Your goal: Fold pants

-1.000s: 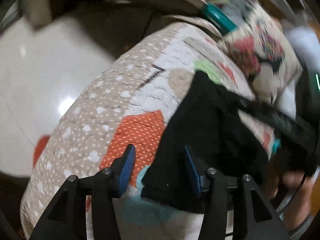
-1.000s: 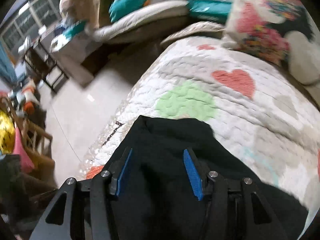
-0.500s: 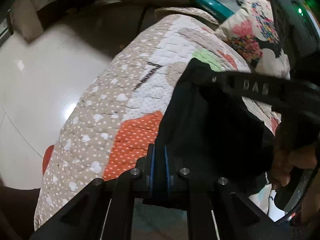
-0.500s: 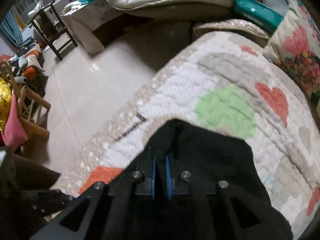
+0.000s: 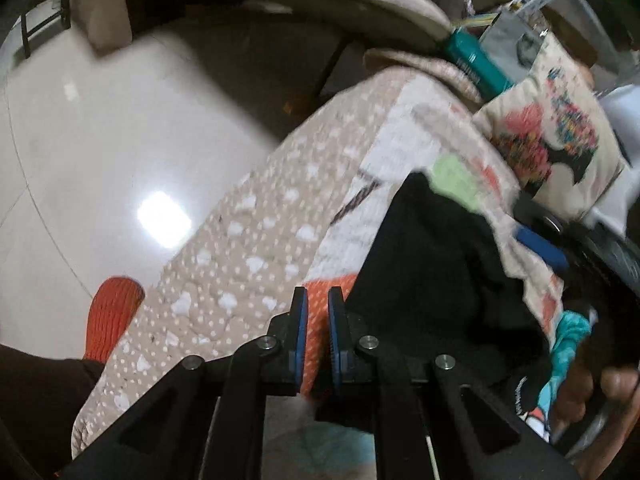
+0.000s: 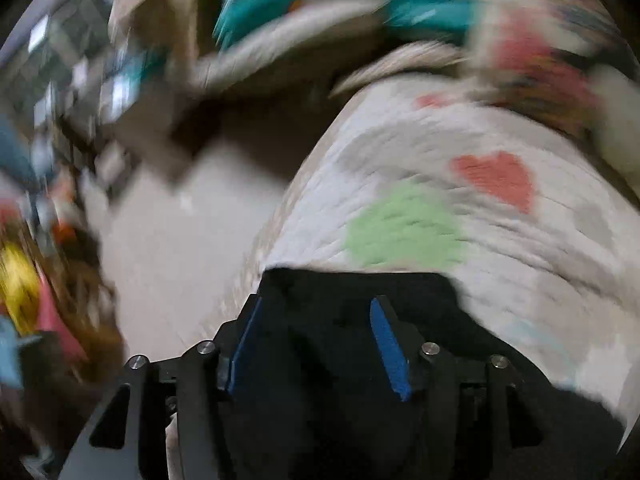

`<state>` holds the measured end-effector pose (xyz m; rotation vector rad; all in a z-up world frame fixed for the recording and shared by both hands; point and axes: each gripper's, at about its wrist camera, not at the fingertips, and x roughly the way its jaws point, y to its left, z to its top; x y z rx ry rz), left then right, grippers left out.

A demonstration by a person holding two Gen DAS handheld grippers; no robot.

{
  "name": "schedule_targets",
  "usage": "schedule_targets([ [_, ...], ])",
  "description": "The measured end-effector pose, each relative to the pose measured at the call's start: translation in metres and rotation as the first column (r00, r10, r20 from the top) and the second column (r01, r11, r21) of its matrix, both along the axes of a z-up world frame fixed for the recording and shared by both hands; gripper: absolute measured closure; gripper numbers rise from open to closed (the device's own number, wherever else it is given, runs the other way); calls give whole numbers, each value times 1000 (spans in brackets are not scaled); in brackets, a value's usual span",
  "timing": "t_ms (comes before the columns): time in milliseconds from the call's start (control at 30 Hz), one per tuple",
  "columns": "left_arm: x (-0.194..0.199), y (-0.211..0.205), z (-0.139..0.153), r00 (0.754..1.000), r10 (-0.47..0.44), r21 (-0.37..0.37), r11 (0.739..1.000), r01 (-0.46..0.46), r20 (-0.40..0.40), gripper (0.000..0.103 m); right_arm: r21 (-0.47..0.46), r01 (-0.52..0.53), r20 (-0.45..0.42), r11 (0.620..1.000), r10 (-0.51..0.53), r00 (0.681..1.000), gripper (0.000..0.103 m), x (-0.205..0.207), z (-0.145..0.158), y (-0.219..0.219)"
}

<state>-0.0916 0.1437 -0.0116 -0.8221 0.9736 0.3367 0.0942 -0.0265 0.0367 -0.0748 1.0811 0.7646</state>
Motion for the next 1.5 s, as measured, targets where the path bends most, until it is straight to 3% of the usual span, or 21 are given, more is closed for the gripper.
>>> schedule_targets([
  [100, 4, -12, 14, 998, -38, 43, 998, 36, 48, 87, -1, 110, 66, 994, -110, 992, 43, -14, 17, -54],
  [200, 16, -32, 17, 992, -119, 93, 989, 115, 46, 79, 14, 160, 76, 987, -160, 984, 60, -39, 13, -87],
  [333, 31, -55, -3, 979, -192, 143, 970, 199, -60, 75, 5, 185, 37, 983, -185, 982, 62, -62, -14, -90],
  [433, 30, -58, -3, 979, -197, 192, 960, 205, -56, 73, -5, 191, 10, 982, -191, 982, 62, -73, -34, -83],
  [500, 29, -55, -5, 979, -199, 175, 963, 205, -52, 73, 15, 211, 37, 977, -211, 977, 60, -79, -37, -86],
  [567, 30, -50, -7, 981, -188, 150, 970, 193, -50, 72, 28, 216, 66, 976, -218, 974, 52, -87, -37, -91],
  [667, 28, -46, -6, 983, -175, 120, 976, 180, -50, 69, 51, 205, 91, 977, -209, 974, 51, -99, -34, -97],
  [767, 28, -44, -5, 985, -165, 92, 981, 169, -49, 69, 44, 189, 63, 981, -192, 979, 52, -100, -45, -94],
  [800, 28, -42, -5, 985, -165, 81, 982, 169, -50, 69, 43, 180, 25, 983, -181, 983, 57, -100, -51, -91],
  [833, 26, -40, -5, 985, -164, 71, 983, 167, -50, 69, 42, 180, -10, 983, -179, 984, 80, -99, -55, -91],
  [933, 25, -34, -5, 987, -145, 63, 987, 149, -72, 68, 9, 217, -23, 976, -217, 976, 83, -102, -56, -100],
  [1000, 26, -34, -11, 984, -142, 65, 987, 150, -111, 62, -34, 287, -5, 957, -287, 958, 77, -102, -54, -117],
  [1067, 26, -38, -11, 982, -147, 92, 983, 159, -121, 60, -143, 410, 73, 901, -404, 912, 72, -100, -49, -135],
  [1133, 27, -43, -8, 979, -155, 118, 978, 171, -131, 59, -122, 471, 94, 874, -462, 882, 72, -100, -41, -150],
  [1200, 25, -42, -9, 981, -146, 113, 981, 160, -127, 58, 5, 446, 80, 895, -445, 892, 72, -102, -26, -150],
  [1333, 22, -36, -10, 986, -125, 80, 988, 134, -112, 58, 184, 294, 15, 938, -302, 953, 72, -103, -12, -115],
  [1433, 20, -30, -9, 989, -105, 50, 993, 111, -103, 58, 193, 233, -28, 953, -232, 972, 70, -98, -27, -87],
  [1500, 19, -25, -6, 992, -90, 45, 994, 95, -91, 58, 98, 261, -86, 960, -253, 964, 68, -84, -52, -82],
])
